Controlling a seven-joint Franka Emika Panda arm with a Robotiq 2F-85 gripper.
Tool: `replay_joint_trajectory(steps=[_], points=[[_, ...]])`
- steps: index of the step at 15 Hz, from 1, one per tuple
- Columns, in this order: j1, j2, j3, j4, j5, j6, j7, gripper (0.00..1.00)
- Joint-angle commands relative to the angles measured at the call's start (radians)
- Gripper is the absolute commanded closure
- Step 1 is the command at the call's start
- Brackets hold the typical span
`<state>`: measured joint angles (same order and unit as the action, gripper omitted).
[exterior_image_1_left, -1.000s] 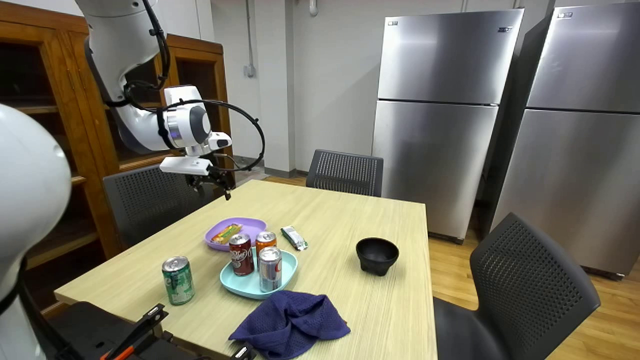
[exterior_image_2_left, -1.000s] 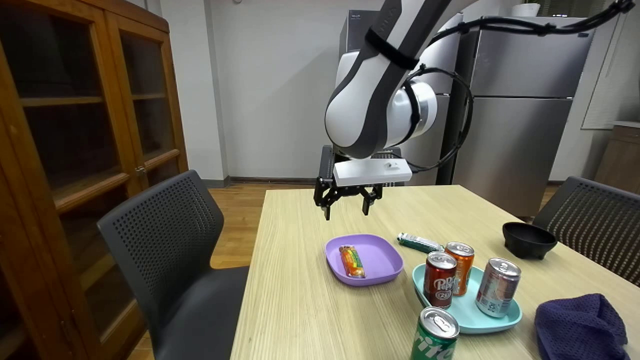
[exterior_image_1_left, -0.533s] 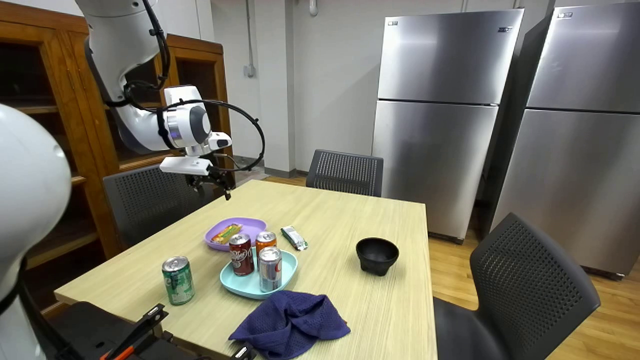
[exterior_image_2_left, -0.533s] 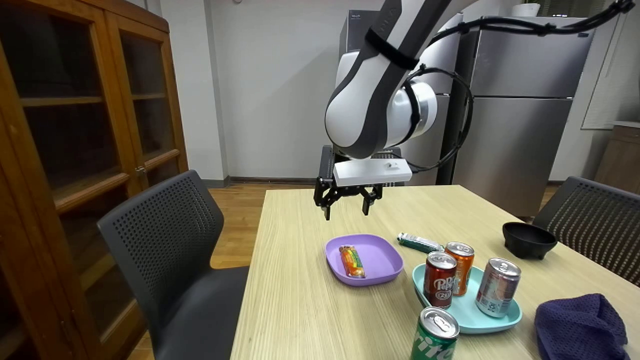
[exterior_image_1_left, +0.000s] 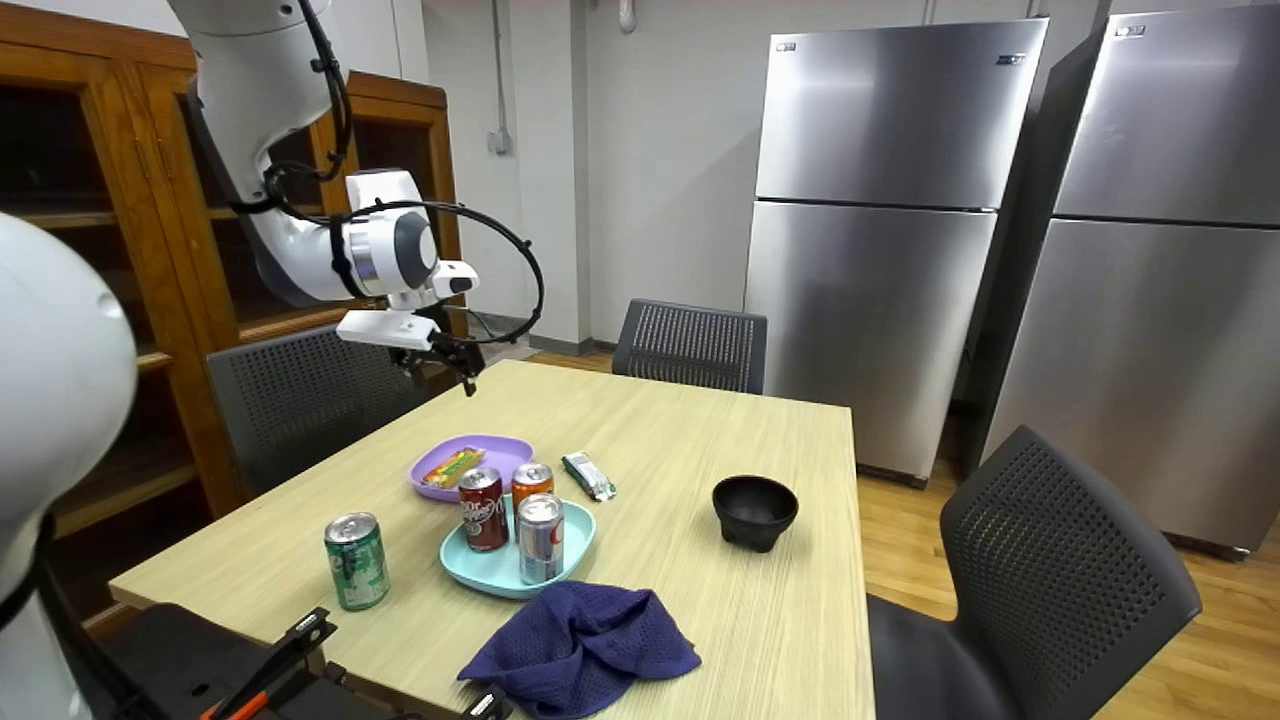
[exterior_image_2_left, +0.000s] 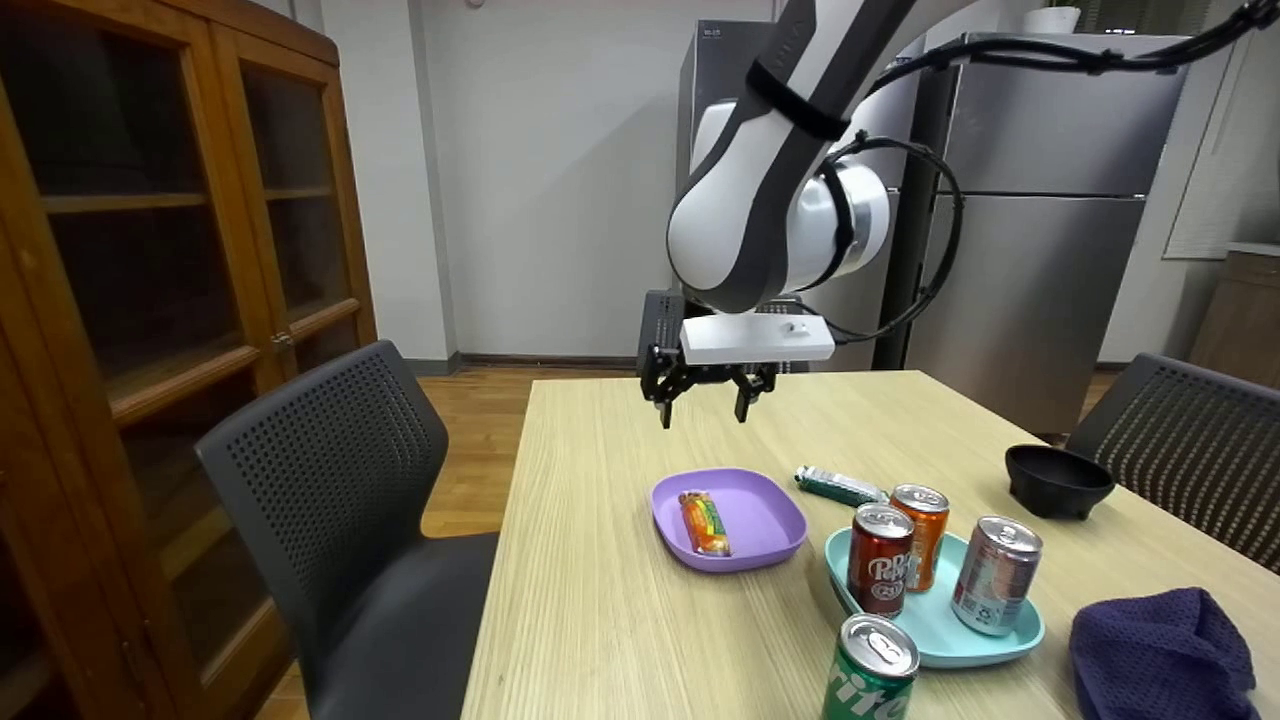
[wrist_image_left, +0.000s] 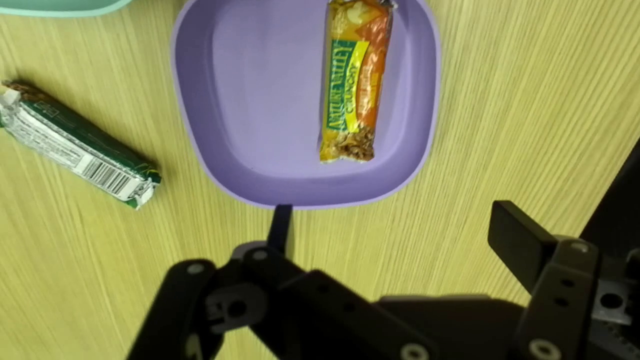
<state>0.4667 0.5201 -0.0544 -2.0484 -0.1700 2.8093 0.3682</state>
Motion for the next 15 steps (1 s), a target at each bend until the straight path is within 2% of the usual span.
replay_joint_trajectory(steps=[1,5,8,11,15], points=[[-0.128,-0.054,0.027,-0.028,0.059,0.050,-0.065,0.00],[-0.299,-0.042,0.082,0.021,0.157,0.023,-0.189,0.00],[-0.364,-0.030,0.082,0.060,0.218,0.010,-0.196,0.00],[-0.373,-0.022,0.061,0.091,0.247,-0.010,-0.154,0.00],[-0.328,0.000,0.012,0.117,0.256,-0.042,-0.038,0.00]])
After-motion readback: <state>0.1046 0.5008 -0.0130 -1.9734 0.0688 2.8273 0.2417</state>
